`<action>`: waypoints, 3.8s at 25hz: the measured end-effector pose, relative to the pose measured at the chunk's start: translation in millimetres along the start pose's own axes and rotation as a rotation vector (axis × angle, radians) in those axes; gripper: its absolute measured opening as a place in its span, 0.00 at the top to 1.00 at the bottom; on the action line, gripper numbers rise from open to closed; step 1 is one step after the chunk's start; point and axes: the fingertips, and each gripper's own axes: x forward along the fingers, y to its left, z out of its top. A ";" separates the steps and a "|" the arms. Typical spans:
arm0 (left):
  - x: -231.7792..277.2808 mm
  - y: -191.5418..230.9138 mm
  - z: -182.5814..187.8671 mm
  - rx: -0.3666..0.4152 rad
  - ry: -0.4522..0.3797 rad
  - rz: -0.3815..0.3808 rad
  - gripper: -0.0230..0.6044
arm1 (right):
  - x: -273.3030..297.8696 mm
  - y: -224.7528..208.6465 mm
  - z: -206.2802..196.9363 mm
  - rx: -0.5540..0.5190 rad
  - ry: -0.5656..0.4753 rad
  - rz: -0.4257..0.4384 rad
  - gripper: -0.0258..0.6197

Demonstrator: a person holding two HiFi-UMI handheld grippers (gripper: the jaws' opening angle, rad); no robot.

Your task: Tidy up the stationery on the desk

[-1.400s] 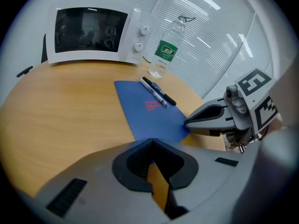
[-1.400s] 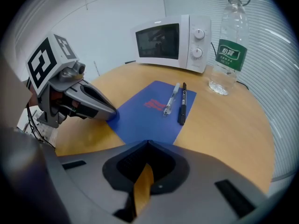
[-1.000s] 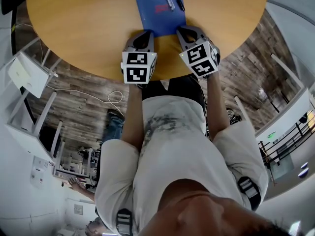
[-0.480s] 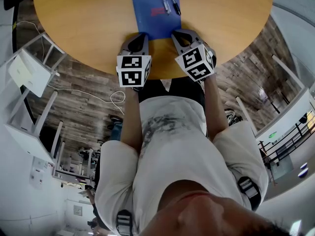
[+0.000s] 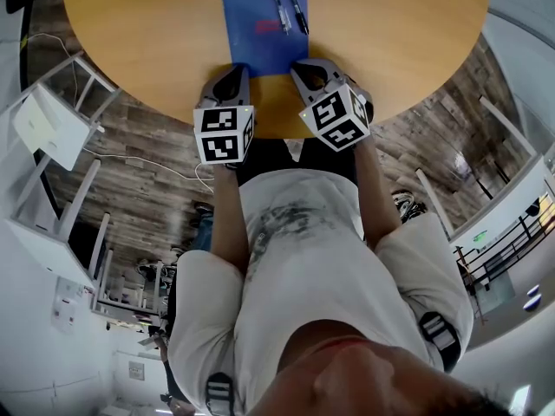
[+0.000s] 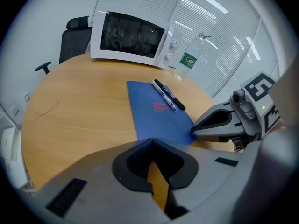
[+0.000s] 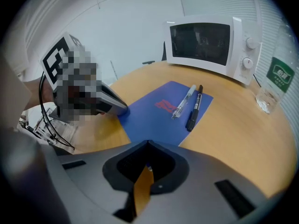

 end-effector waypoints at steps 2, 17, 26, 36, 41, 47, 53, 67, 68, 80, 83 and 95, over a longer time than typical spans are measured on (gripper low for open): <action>-4.5 6.1 -2.9 -0.003 0.002 0.010 0.95 | 2.8 7.3 3.0 -0.005 -0.001 0.014 0.86; -20.3 21.2 -15.8 0.022 0.008 0.029 0.95 | 8.5 35.5 7.5 -0.003 -0.018 0.062 0.86; -23.9 19.0 -10.5 0.051 -0.014 0.013 0.95 | -3.4 36.9 23.5 0.019 -0.095 0.018 0.86; -33.3 1.9 24.0 0.126 -0.140 -0.036 0.95 | -26.9 -28.8 63.7 0.101 -0.247 -0.228 0.86; -27.5 -9.1 30.8 0.151 -0.166 -0.066 0.95 | -13.2 -53.2 69.7 0.110 -0.245 -0.270 0.86; -21.1 -15.3 41.0 0.168 -0.194 -0.094 0.95 | -1.3 -71.9 72.6 0.120 -0.243 -0.288 0.86; -16.0 -15.5 42.3 0.170 -0.205 -0.107 0.95 | 7.0 -78.2 84.0 0.130 -0.270 -0.272 0.86; -13.3 -11.7 36.0 0.164 -0.195 -0.101 0.95 | 15.6 -83.0 89.6 0.171 -0.273 -0.249 0.74; -13.0 -11.5 35.6 0.165 -0.195 -0.101 0.95 | 17.1 -83.1 89.0 0.174 -0.269 -0.248 0.74; -11.9 -15.4 37.4 0.182 -0.191 -0.117 0.95 | 13.6 -87.1 79.7 0.282 -0.258 -0.309 0.81; -12.8 -17.0 39.8 0.194 -0.192 -0.125 0.95 | 10.1 -85.2 73.8 0.304 -0.255 -0.322 0.81; -10.1 -32.6 37.7 0.245 -0.179 -0.161 0.95 | -8.3 -81.1 38.4 0.416 -0.264 -0.375 0.81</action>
